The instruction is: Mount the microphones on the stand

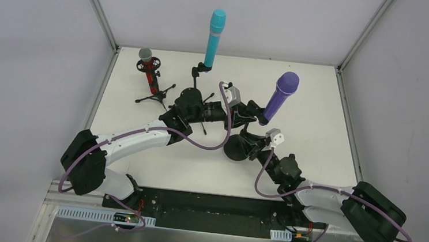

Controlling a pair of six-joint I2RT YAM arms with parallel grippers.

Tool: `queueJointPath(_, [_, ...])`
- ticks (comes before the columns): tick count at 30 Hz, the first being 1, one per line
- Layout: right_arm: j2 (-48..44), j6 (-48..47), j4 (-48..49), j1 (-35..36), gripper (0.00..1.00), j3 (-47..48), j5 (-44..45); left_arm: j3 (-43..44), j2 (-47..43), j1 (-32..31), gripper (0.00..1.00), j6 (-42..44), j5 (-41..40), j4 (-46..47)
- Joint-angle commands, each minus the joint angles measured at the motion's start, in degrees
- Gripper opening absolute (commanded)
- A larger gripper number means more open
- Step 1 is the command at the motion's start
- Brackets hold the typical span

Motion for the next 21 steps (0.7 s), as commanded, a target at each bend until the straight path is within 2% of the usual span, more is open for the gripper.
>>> queueJointPath(1, [2.3,3.1,-12.7,-0.7,0.00,-1.2,6.6,-0.6,-11.2,-0.5,0.03,4.3,-2.1,16.6])
queueJointPath(6, [5.1,1.9,-11.8,-0.6,0.00,0.5,6.6,-7.2,-13.7,-0.5,0.05,5.3,-5.2,18.5])
queueJointPath(10, [7.7,2.0,-9.1,-0.5,0.00,1.2,6.5,-9.6,-14.5,-0.5,0.12,5.4,-6.2,18.6])
queueJointPath(21, [13.0,4.5,-7.3,-0.1,0.00,2.1,6.0,-11.7,-15.5,-0.5,0.55,6.8,-9.8,17.3])
